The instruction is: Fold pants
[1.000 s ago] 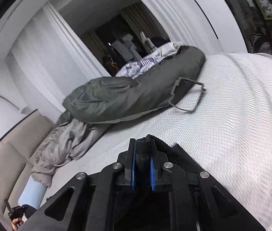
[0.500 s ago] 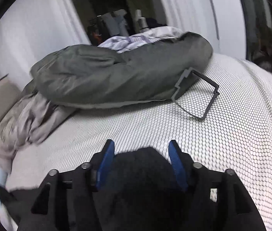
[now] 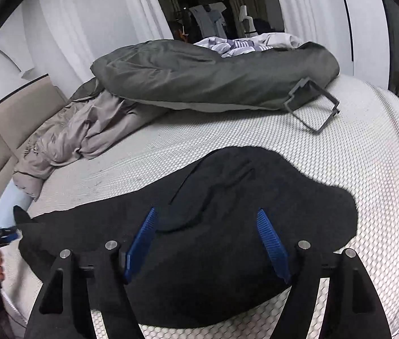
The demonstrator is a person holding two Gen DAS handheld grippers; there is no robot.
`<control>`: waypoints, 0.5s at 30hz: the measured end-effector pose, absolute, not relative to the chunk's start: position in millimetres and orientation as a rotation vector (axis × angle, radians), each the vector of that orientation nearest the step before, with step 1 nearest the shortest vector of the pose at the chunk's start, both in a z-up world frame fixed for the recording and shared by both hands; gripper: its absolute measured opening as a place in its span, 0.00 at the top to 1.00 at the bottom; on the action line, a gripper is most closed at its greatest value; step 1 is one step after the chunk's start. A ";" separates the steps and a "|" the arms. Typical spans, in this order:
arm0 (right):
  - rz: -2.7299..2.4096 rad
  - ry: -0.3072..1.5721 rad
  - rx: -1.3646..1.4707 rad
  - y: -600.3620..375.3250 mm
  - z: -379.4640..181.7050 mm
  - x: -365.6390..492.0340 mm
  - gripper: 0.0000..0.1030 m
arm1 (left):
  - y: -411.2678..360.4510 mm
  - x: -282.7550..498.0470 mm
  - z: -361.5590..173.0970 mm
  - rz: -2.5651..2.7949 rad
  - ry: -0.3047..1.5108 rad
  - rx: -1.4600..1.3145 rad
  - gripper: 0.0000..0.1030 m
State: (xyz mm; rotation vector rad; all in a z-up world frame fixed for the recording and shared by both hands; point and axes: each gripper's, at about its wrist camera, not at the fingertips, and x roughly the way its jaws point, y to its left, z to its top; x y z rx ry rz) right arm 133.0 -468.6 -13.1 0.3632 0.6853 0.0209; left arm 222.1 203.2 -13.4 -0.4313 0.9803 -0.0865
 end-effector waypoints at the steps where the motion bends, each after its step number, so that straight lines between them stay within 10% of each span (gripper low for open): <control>1: 0.017 0.687 0.383 -468.1 -14.8 130.1 0.28 | 206.9 229.7 -15.6 -0.043 0.945 -0.455 0.32; 15: 0.019 0.669 0.554 -495.4 -50.9 53.3 0.24 | 290.0 111.4 -40.0 0.132 0.961 -0.597 0.33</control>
